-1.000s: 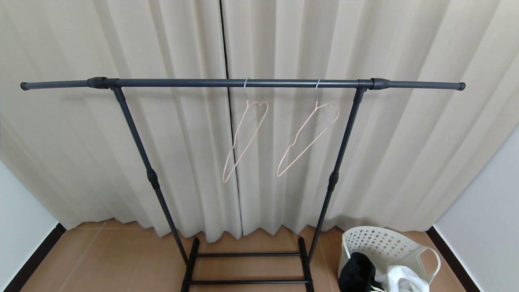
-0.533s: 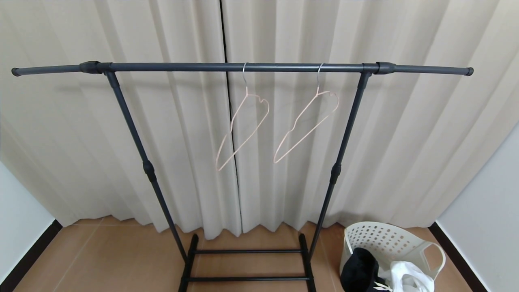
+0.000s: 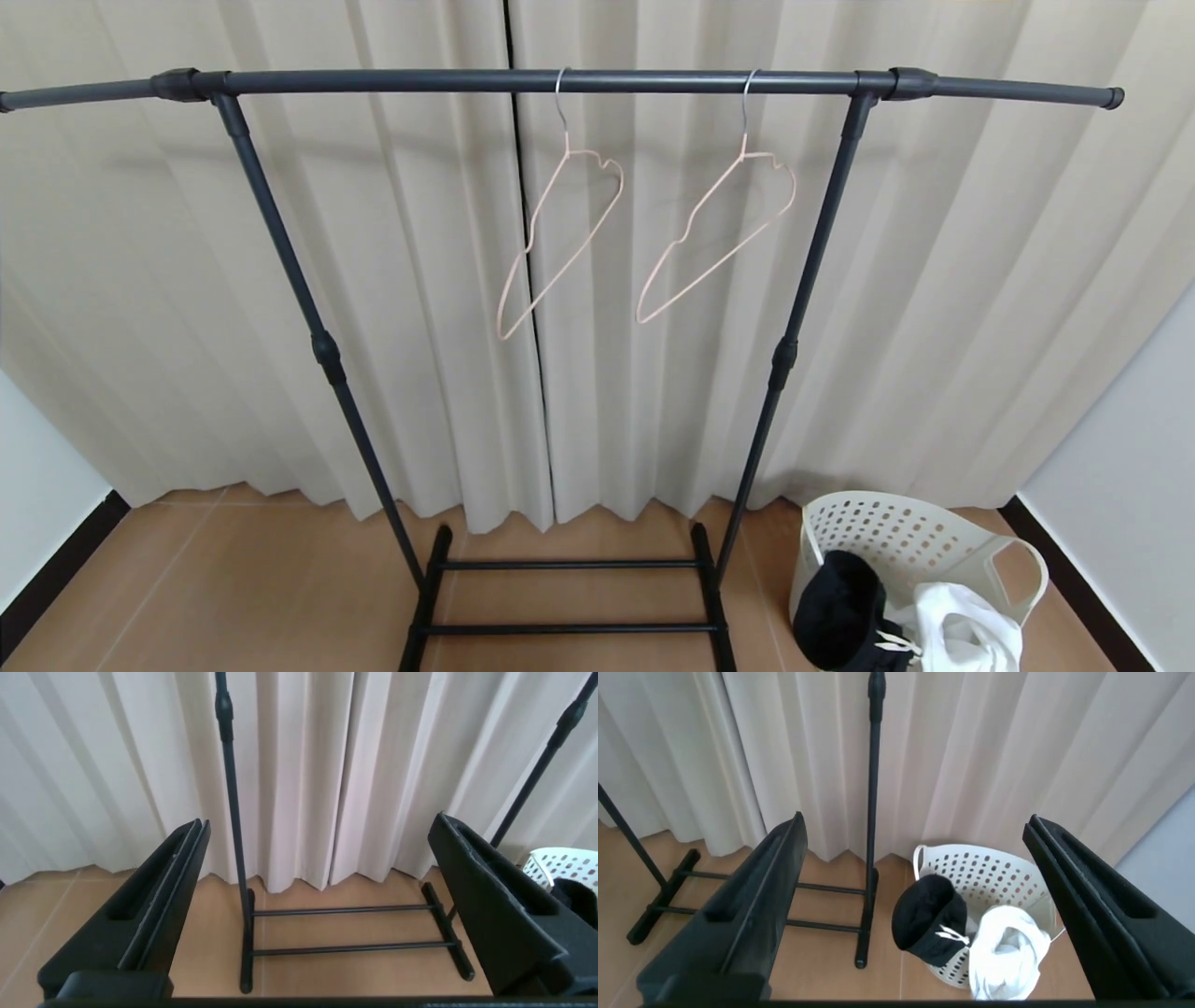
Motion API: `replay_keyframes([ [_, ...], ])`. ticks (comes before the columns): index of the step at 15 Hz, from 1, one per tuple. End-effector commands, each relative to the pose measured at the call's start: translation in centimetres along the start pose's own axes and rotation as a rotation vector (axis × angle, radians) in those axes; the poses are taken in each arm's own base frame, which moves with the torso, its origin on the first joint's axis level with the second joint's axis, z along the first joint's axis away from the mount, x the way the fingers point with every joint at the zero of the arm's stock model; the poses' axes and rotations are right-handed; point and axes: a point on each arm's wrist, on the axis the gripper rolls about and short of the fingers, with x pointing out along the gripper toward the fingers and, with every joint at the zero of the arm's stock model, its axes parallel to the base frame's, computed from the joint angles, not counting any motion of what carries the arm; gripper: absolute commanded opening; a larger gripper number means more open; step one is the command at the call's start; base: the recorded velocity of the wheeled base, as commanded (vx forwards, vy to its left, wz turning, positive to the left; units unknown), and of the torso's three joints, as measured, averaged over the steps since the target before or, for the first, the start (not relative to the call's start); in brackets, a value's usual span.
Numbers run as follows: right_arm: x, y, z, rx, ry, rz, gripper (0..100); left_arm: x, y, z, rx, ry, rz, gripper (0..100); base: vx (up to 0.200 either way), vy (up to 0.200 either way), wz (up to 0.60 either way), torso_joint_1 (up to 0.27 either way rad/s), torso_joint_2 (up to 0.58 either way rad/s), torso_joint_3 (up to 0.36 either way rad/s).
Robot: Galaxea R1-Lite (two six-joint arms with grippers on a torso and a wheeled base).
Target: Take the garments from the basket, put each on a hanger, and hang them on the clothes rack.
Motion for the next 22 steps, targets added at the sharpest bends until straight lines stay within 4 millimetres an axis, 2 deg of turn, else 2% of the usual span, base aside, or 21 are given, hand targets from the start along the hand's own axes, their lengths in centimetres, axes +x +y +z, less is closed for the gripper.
replay_keyframes([
  [1, 0.0, 0.0, -0.01, -0.001, 0.0, 0.001, 100, 0.01, 0.0, 0.0, -0.001, 0.001, 0.0, 100, 0.0, 0.0, 0.0, -0.183, 0.54, 0.349],
  [9, 0.0, 0.0, -0.01, -0.001, 0.0, 0.001, 100, 0.01, 0.0, 0.0, 0.0, 0.001, 0.0, 100, 0.0, 0.0, 0.0, -0.137, 0.5, 0.359],
  [16, 0.0, 0.0, -0.01, -0.002, 0.0, 0.003, 100, 0.01, 0.0, 0.0, -0.001, 0.001, 0.0, 100, 0.0, 0.0, 0.0, -0.058, 0.45, 0.387],
  [19, 0.0, 0.0, -0.01, -0.002, 0.0, 0.003, 100, 0.01, 0.0, 0.0, -0.001, 0.001, 0.002, 100, 0.0, 0.0, 0.0, -0.012, 0.14, 0.142],
  [22, 0.0, 0.0, -0.01, 0.001, 0.0, 0.001, 100, 0.01, 0.0, 0.0, -0.001, 0.001, 0.002, 100, 0.0, 0.0, -0.6, -0.002, 0.03, 0.03],
])
